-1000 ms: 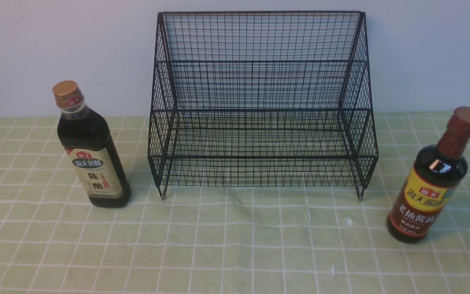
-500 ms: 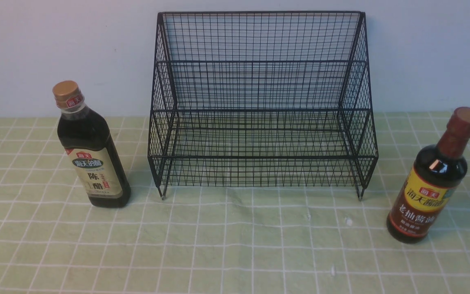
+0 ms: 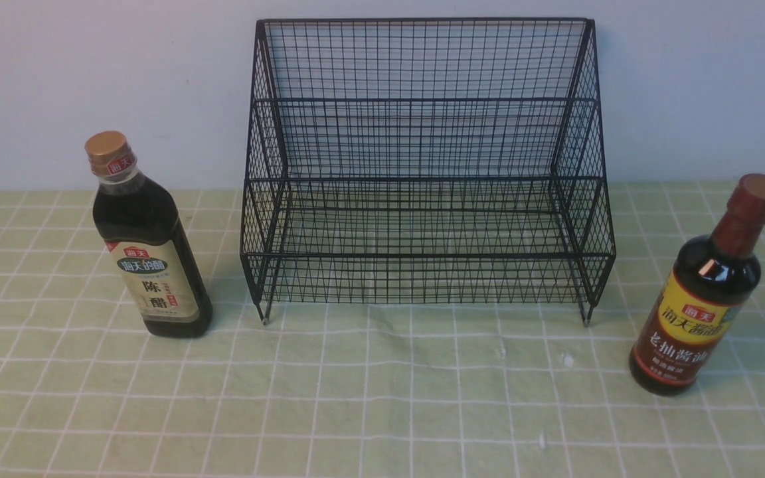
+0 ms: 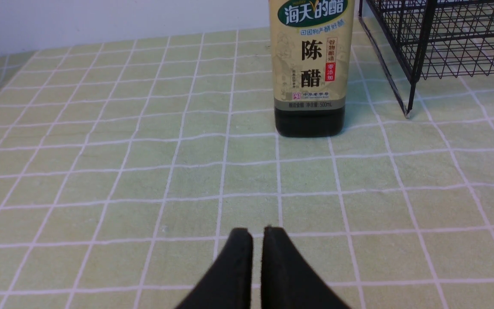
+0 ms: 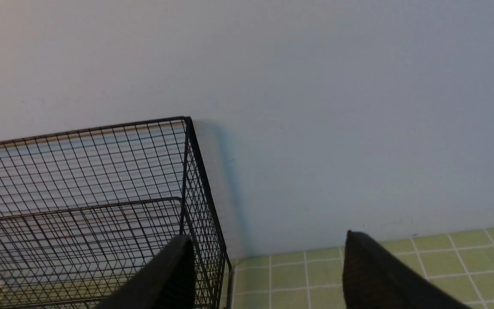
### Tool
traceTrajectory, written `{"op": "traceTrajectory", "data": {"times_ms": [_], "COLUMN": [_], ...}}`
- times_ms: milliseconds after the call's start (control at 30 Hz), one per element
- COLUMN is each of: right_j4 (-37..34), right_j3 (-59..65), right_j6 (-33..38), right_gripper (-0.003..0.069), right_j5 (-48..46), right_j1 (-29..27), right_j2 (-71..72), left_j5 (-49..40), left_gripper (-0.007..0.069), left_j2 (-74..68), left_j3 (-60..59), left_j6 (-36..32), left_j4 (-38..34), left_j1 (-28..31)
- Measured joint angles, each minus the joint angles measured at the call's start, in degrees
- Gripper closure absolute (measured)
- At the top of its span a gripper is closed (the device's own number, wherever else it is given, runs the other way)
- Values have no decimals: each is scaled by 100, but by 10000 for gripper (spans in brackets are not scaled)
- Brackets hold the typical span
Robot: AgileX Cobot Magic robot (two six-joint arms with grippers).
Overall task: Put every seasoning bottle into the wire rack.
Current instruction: Use the right arm to grab the condiment bottle closest to it
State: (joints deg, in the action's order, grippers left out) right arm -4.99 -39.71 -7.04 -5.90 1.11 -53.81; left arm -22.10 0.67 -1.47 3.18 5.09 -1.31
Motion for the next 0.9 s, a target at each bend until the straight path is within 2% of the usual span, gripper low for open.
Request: {"op": "traceTrajectory", "data": {"times_ms": [100, 233, 433, 533, 900], "right_j4": [4, 39, 537, 764, 857], "right_j3": [-58, -63, -167, -179, -185], "right_j6": [6, 6, 6, 6, 6], "right_gripper": [163, 145, 144, 143, 143], "right_j5": [5, -8, 67, 224, 217], "right_j1": [0, 58, 553, 575, 575], "right_j2": [-211, -355, -392, -549, -1334], "left_j5": [0, 0, 0, 0, 0], "left_gripper": [607, 607, 607, 607, 607], "left_j2": [0, 0, 0, 0, 0], "left_j3": [0, 0, 0, 0, 0], "left_j6": [0, 0, 0, 0, 0], "left_j4": [0, 0, 0, 0, 0], "left_j1": [0, 0, 0, 0, 0]}}
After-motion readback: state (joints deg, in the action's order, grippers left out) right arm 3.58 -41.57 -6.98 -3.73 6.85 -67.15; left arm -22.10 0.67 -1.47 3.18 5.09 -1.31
